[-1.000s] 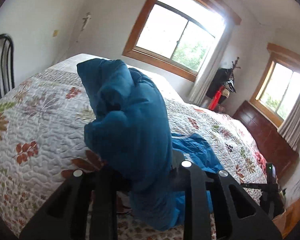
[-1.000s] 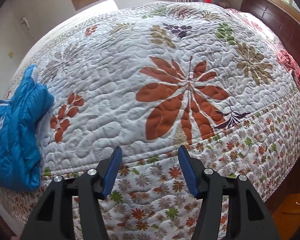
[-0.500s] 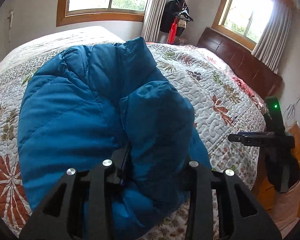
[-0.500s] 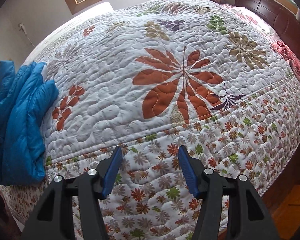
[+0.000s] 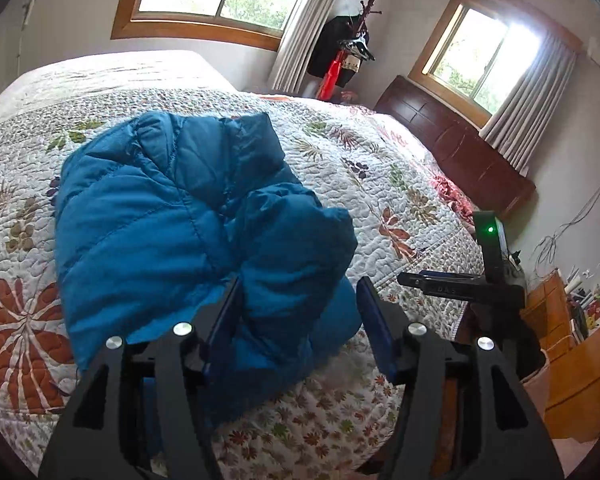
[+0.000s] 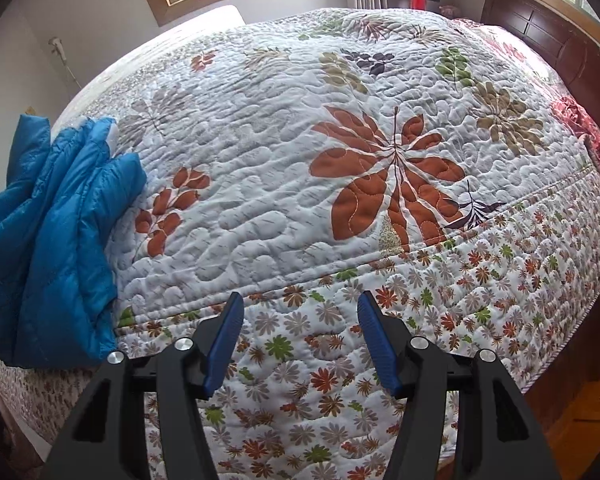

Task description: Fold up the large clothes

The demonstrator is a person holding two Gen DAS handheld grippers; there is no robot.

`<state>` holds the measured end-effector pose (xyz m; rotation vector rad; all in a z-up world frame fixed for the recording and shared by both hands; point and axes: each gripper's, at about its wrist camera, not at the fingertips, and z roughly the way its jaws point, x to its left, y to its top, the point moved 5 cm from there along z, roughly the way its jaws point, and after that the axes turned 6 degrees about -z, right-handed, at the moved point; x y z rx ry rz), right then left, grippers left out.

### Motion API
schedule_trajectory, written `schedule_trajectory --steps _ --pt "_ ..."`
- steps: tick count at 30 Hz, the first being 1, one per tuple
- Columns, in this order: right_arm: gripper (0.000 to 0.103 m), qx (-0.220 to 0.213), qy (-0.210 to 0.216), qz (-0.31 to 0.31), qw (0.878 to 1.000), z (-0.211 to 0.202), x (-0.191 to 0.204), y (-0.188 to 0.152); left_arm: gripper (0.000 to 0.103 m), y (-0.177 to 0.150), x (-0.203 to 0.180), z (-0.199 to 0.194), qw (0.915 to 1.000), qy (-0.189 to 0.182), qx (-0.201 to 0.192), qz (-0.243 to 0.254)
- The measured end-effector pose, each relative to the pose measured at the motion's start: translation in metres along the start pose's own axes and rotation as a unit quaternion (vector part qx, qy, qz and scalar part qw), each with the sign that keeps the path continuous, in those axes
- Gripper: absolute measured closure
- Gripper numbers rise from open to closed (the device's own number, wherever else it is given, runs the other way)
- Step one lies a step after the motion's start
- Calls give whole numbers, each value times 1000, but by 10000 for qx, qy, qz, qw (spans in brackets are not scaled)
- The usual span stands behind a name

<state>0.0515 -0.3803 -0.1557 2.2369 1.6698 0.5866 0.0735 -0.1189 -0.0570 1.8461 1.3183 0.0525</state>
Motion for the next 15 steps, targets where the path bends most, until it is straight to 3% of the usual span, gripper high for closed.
schedule_trajectory --steps 2,6,10,15 --pt "43 -80 -29 37 10000 -8 3 1 46 2 2 -18 9997 53 -190 -121" --pt "43 -527 77 -60 9986 -43 26 10 46 13 27 -43 9927 985 -596 -346" --pt "43 -1056 352 -571 9921 -81 83 27 46 27 72 -52 9762 1954 -718 -615" --pt "43 -1437 771 -1245 9787 -112 160 44 47 37 105 -47 9640 2435 -627 -863"
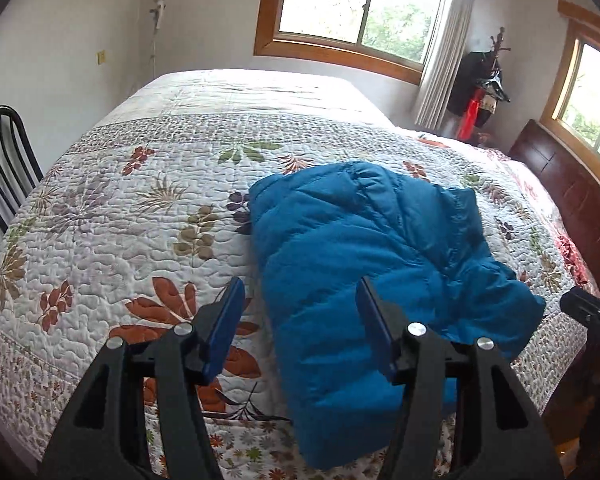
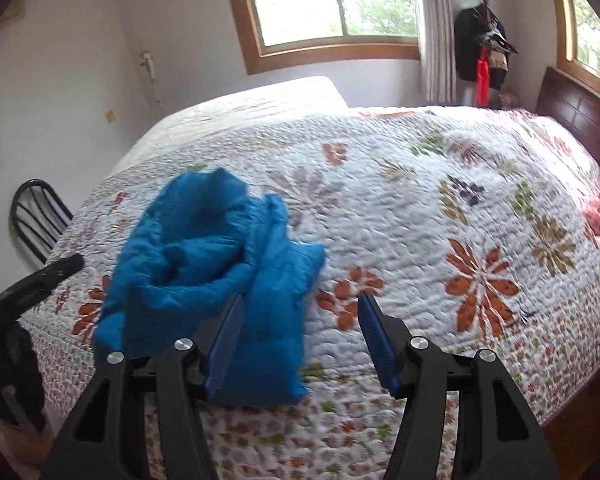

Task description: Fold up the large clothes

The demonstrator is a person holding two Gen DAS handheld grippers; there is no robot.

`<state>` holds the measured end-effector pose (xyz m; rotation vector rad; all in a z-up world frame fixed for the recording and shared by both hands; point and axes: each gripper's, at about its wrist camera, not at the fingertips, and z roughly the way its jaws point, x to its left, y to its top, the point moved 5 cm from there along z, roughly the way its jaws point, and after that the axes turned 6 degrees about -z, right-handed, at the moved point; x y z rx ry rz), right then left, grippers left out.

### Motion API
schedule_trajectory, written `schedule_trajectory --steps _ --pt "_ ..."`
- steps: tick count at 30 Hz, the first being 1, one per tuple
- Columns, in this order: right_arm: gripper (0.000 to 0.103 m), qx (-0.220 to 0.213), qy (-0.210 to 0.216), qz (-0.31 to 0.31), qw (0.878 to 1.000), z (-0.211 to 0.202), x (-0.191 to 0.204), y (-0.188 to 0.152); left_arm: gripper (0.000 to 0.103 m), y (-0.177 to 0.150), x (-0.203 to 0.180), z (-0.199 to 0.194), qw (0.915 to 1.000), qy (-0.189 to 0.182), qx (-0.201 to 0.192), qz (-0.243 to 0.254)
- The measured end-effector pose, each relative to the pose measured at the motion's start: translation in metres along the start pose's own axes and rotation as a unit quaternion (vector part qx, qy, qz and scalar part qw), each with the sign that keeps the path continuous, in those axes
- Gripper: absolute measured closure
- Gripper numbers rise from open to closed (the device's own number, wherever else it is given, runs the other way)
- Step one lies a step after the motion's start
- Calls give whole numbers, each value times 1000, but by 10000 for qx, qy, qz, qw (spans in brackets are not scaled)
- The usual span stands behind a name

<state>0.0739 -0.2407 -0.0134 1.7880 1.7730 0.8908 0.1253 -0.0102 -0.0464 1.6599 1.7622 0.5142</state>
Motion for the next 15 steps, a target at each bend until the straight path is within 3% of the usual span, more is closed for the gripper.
schedule_trajectory --steps 8,15 --pt "43 103 271 -520 9982 22 70 26 50 -2 3 3 10000 46 60 49" --pt "44 439 13 -537 9976 60 79 17 50 -7 5 17 9998 96 162 61"
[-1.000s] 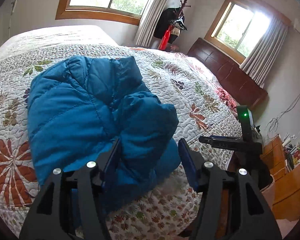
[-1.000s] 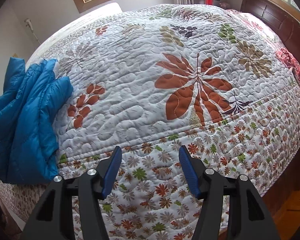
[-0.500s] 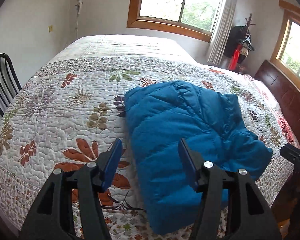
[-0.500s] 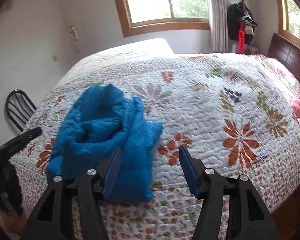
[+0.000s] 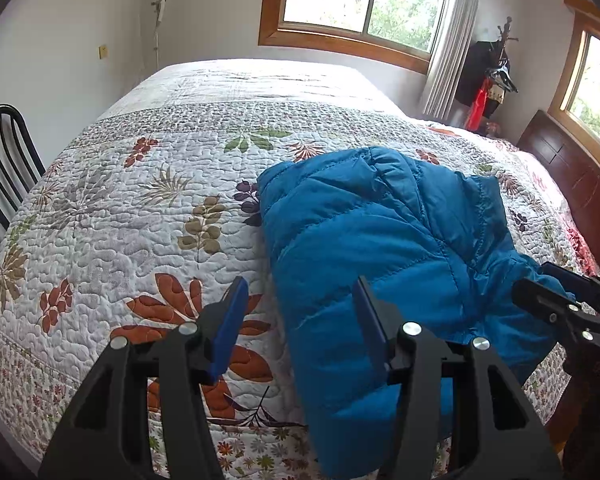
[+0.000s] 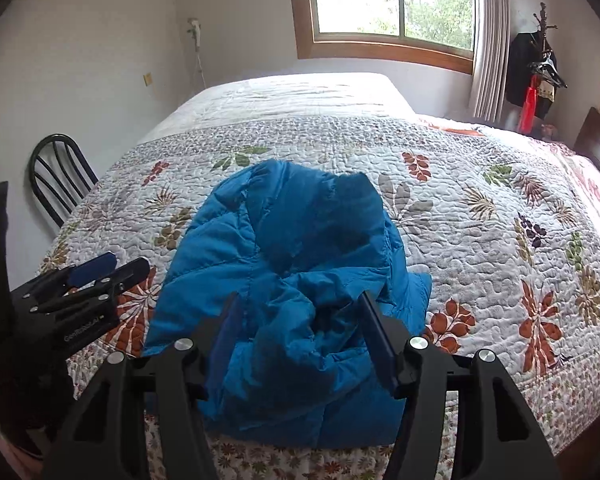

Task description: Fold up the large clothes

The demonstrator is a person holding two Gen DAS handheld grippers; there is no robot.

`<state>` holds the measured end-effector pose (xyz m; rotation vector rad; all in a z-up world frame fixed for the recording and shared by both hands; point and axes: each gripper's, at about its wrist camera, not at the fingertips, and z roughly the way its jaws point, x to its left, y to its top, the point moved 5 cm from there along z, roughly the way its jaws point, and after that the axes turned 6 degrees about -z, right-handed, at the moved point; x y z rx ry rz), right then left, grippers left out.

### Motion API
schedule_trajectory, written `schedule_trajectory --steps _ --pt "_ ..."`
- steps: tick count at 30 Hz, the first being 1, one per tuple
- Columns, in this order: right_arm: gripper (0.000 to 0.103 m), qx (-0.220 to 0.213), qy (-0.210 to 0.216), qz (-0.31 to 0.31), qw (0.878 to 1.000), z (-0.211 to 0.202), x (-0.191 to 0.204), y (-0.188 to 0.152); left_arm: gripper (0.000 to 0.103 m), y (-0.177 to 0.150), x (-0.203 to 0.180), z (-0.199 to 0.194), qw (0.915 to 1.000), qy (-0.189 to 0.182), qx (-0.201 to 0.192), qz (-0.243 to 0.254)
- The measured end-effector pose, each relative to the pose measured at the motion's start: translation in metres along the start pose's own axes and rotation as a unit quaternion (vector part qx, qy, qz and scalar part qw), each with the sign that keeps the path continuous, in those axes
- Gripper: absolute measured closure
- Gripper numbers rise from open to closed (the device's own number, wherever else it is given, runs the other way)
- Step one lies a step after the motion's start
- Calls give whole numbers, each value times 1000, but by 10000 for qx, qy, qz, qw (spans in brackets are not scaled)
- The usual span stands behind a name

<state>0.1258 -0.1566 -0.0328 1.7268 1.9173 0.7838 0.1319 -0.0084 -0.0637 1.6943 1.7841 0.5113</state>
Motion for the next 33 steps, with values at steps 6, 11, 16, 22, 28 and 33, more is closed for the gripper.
schedule_trajectory --steps 6,11,16,22,28,33 --pt "44 366 -129 173 9991 30 -13 -13 51 -10 -5 22 9996 -54 238 107" --pt "46 480 19 267 9985 46 -20 -26 51 -17 -8 30 9995 -79 257 160" --pt "66 464 405 383 9974 53 -21 -32 52 -21 -10 34 9993 -150 313 129" --pt "83 301 885 422 9947 33 -22 -26 58 -19 -18 27 9986 -396 329 126" --pt "86 -345 674 501 9959 -24 -38 -31 59 -16 -43 4 9963 -814 134 261" --pt "83 113 755 1037 9917 9 -70 -63 56 -33 -69 29 9929 -931 506 534"
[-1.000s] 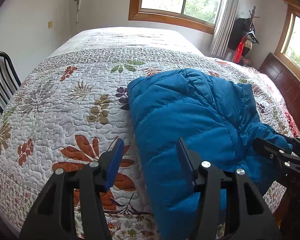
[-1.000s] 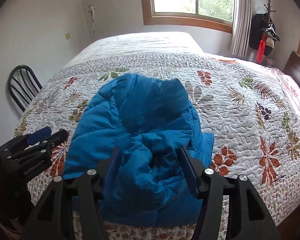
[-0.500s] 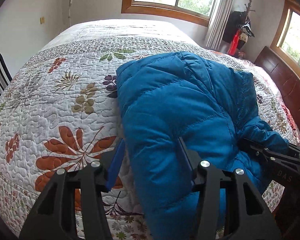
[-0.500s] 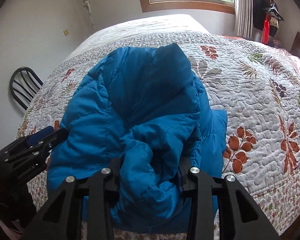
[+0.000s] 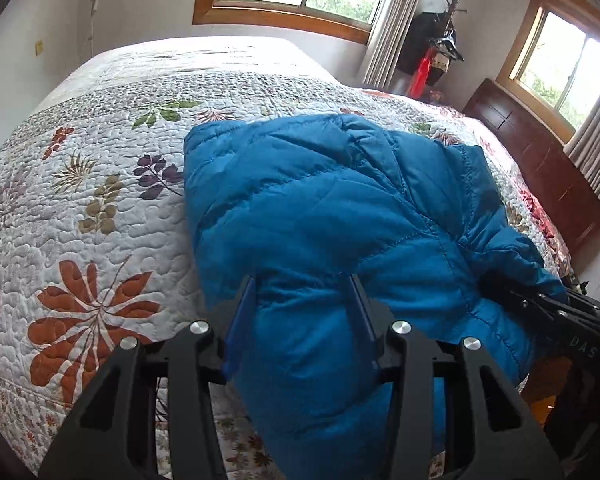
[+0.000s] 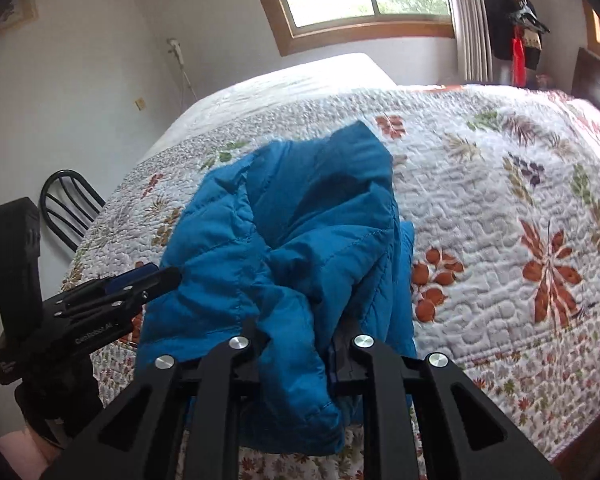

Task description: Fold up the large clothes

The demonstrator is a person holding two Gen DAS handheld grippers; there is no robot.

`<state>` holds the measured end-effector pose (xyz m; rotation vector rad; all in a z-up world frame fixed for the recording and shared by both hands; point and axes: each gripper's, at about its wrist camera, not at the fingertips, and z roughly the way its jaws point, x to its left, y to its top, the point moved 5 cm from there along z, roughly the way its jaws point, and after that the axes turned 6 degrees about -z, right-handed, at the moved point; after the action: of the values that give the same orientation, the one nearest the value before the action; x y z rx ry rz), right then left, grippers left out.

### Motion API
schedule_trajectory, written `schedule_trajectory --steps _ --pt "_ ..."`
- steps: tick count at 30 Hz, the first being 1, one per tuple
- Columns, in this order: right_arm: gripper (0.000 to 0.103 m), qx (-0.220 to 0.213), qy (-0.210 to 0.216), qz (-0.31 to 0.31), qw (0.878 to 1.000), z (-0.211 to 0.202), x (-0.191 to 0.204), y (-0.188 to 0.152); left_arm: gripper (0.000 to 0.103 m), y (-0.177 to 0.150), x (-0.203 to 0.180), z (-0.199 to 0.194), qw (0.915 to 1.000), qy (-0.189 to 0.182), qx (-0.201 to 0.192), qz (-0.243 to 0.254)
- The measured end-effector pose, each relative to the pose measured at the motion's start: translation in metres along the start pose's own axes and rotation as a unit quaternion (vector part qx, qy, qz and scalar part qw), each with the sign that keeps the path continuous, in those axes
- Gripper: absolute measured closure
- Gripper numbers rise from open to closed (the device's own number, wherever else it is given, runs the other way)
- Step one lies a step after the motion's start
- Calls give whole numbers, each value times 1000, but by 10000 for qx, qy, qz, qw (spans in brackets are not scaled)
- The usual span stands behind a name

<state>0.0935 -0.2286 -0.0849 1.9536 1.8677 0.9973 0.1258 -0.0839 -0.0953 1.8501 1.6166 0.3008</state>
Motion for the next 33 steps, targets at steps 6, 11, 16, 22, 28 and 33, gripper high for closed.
schedule_trajectory --steps 6,11,16,22,28,33 --pt "79 223 66 54 9997 24 -17 -17 56 -10 -6 10 9998 93 -29 145" --pt "77 293 -105 -88 9995 32 -12 -18 56 -11 -1 13 9999 92 -40 -2" --pt "65 269 -53 -139 9995 15 -9 -15 57 -7 6 -1 9998 51 -58 -179" --pt "33 -53 -260 -484 9985 -24 -3 10 57 6 29 -24 9979 272 -433 -406" --pt "33 148 -130 -409 9990 -1 -13 60 57 13 40 -15 9973 315 -310 -586" --pt "71 519 17 -276 9983 36 -27 74 57 10 31 -7 9980 311 -204 -507"
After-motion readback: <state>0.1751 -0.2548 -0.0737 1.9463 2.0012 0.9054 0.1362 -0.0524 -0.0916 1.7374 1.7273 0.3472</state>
